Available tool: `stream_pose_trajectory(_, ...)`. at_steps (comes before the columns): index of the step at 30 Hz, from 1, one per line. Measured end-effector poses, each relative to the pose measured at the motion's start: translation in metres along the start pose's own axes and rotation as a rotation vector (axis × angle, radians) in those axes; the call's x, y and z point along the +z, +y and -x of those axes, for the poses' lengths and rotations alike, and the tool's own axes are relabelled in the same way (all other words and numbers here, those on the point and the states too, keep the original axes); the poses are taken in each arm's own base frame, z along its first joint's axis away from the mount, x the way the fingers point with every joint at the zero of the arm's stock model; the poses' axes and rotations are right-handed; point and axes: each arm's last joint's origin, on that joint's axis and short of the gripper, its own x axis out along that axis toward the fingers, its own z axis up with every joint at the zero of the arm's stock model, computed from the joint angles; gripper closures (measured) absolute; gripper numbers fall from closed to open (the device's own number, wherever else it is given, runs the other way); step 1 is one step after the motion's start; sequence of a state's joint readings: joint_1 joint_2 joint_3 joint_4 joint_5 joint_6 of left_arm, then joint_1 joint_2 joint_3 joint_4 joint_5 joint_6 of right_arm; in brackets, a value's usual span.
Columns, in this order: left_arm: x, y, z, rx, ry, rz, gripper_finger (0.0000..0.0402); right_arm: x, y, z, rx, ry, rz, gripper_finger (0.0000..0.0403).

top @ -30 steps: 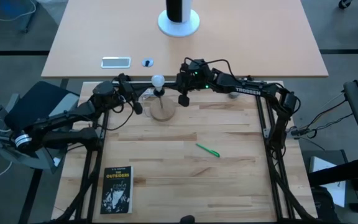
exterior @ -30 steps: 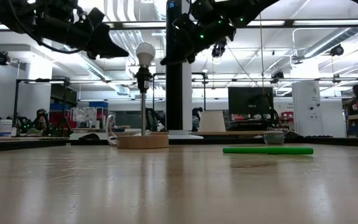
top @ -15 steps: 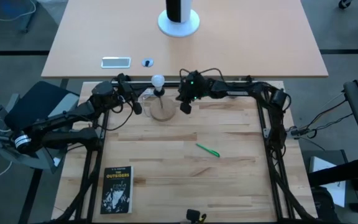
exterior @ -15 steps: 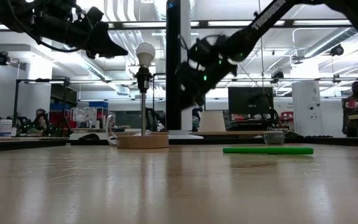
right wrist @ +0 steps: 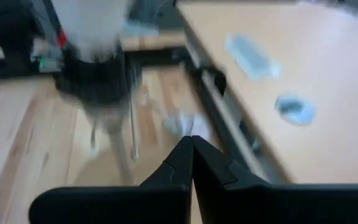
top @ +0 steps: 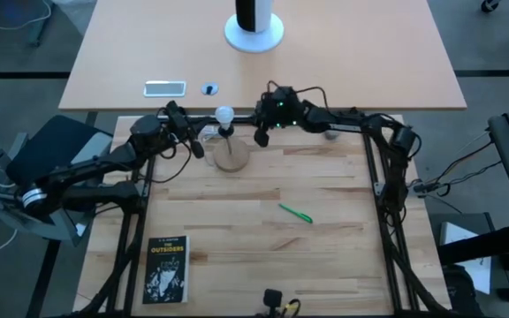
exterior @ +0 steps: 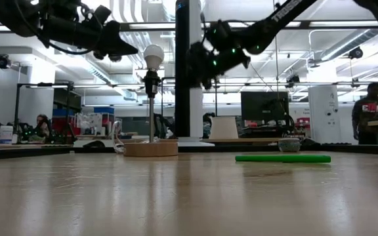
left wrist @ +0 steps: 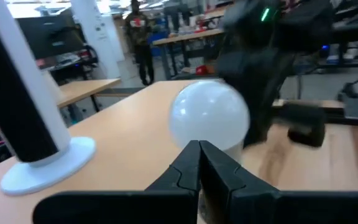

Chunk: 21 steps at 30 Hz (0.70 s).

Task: Screw lightbulb
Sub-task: Insert the lightbulb into the lamp

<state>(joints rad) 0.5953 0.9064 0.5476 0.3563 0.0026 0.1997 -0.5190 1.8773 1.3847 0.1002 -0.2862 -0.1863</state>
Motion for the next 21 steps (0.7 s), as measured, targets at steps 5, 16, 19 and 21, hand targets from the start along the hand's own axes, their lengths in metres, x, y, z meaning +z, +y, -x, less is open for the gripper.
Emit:
stream_pose_trajectory(5, 0.000, 0.001, -0.004, 0.025, -0.013, 0.000, 0.0401, 0.028, 0.002, 0.011, -0.007, -0.089, 0.060, 0.0403)
stream_pose_trajectory(16, 0.001, 0.001, -0.006, 0.027, -0.042, 0.000, 0.0401, 0.055, 0.009, 0.016, -0.005, -0.165, 0.131, 0.0403)
stream_pose_trajectory(19, 0.001, 0.001, -0.006, 0.026, -0.041, 0.000, 0.0401, 0.058, 0.012, 0.015, 0.000, -0.170, 0.145, 0.0403)
stream_pose_trajectory(21, 0.001, 0.001, -0.006, 0.026, -0.042, 0.000, 0.0401, 0.060, 0.014, 0.015, 0.003, -0.177, 0.152, 0.0403)
